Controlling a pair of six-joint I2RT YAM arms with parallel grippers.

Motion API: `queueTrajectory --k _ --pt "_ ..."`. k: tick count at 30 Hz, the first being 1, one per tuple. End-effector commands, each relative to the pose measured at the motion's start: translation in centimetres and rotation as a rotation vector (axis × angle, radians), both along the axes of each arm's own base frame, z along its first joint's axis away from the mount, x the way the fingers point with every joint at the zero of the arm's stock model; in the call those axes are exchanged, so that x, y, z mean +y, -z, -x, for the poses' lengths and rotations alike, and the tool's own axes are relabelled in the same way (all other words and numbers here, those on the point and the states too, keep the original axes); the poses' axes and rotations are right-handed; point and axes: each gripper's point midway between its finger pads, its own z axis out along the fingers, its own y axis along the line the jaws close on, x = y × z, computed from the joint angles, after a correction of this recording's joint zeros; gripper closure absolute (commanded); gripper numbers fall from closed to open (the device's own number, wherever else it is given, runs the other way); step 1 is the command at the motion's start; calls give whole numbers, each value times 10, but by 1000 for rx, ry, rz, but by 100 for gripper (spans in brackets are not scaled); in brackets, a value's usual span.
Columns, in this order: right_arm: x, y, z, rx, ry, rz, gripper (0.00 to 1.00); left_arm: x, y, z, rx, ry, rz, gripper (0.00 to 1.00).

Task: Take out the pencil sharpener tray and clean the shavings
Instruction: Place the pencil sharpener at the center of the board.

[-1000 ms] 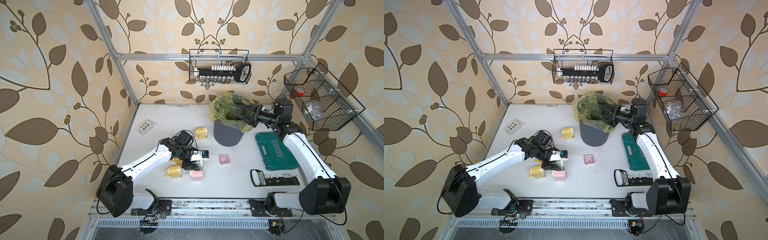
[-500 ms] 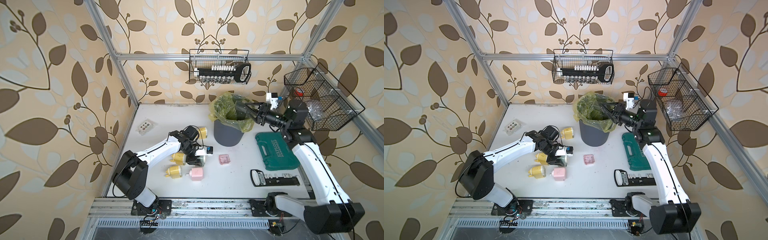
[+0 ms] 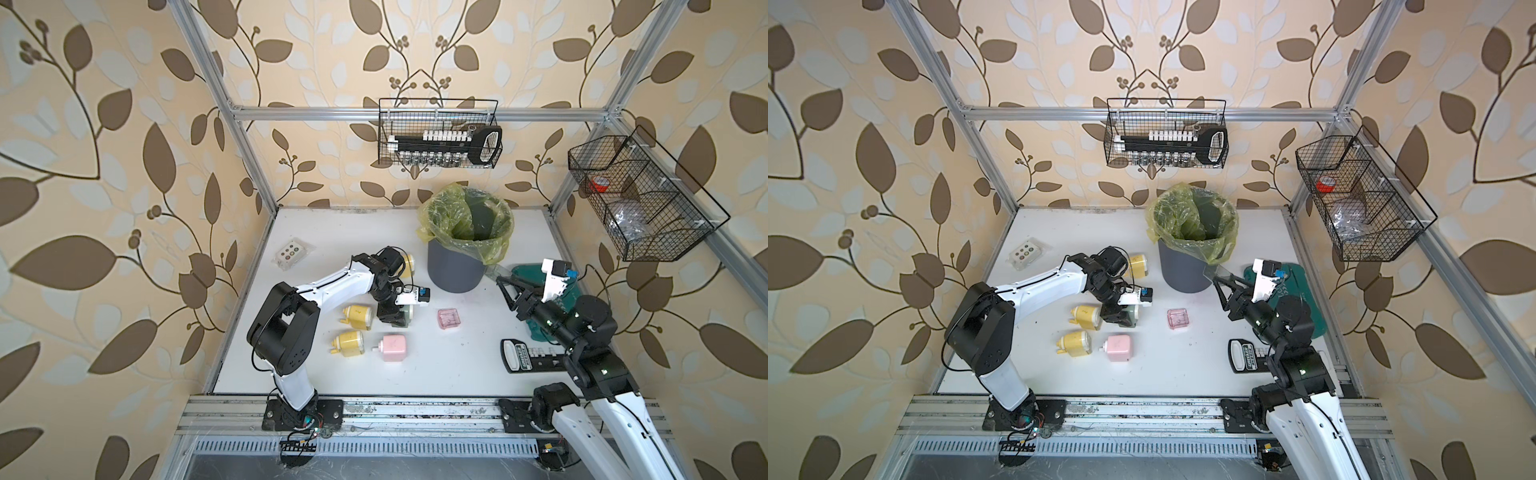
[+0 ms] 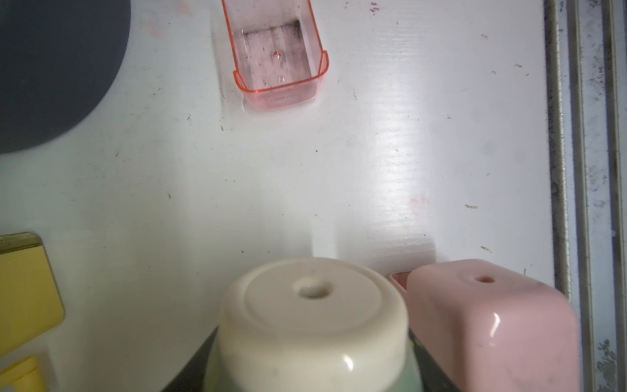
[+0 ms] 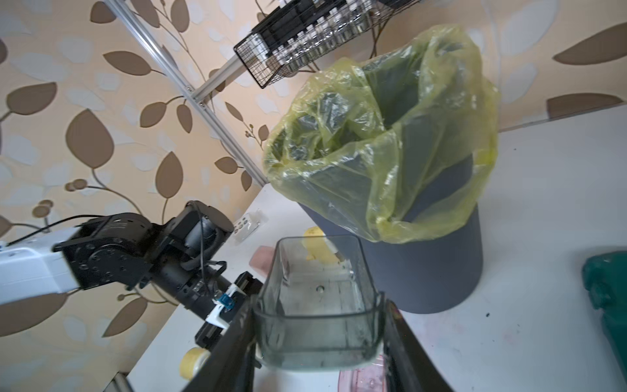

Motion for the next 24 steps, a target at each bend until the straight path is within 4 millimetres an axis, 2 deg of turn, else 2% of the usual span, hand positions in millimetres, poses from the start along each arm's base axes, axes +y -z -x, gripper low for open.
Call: queueTrajectory --k 1,3,7,8,11,13,21,24 --pt "-18 31 -2 54 119 97 100 1 1 -17 -30 -33 -22 100" --pt "-15 46 -2 79 140 132 100 3 8 -23 -35 -51 -50 100" --pt "6 75 -3 108 147 252 100 9 26 -36 -63 -101 -108 100" --pt "12 81 -3 101 158 298 100 10 29 -38 -67 -109 -117 91" --pt "33 92 -1 47 174 386 100 10 36 -37 -48 -110 -128 81" --pt "38 97 -2 7 210 400 100 9 38 -37 -41 -115 -122 76" --pt "29 128 -12 43 297 445 100 9 41 -38 -39 -118 -123 64" --pt "21 147 -18 114 303 425 100 9 41 -37 -36 -117 -126 59"
